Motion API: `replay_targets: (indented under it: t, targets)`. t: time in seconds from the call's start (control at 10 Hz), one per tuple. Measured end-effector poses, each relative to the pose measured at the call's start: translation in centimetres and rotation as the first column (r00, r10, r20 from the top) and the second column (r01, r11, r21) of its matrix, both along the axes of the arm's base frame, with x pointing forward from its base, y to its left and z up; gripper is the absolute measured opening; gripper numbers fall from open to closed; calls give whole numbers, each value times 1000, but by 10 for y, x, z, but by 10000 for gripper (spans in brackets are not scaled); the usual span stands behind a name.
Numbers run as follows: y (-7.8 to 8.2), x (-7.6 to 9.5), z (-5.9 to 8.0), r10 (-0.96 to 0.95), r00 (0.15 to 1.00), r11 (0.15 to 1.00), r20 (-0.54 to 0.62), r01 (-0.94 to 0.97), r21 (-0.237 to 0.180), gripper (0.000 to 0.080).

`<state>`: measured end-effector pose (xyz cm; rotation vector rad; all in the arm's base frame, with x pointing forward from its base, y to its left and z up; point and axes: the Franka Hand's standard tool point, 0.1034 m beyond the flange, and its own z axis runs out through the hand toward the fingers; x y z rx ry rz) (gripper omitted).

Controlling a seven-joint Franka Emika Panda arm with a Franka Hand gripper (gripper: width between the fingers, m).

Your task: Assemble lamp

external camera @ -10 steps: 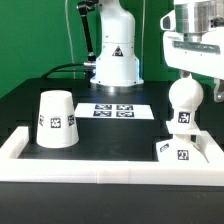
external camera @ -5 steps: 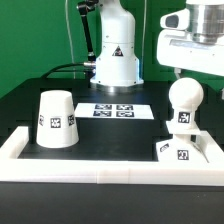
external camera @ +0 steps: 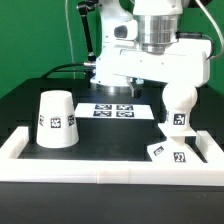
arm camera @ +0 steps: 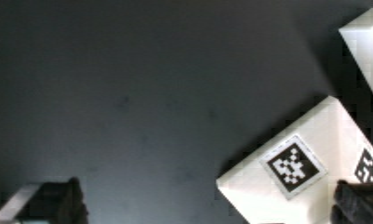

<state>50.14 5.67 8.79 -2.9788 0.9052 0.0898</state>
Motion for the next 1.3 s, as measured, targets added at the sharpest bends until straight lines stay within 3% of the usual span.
replay_targets:
  t: [0.2,0.4,0.5,0.9,1.3]
  targets:
    - [0,0,0,8,1000,1000,-1,-8,0,699]
    - [-16,1,0,22,1000,1000,2,-22,-4,699]
    - [-23,-3,-1,143,990,990,11,-143,-19,699]
    - [-82,-12,5,333,942,943,30,-332,-38,699]
    - [-91,-12,5,356,934,934,30,-355,-37,699]
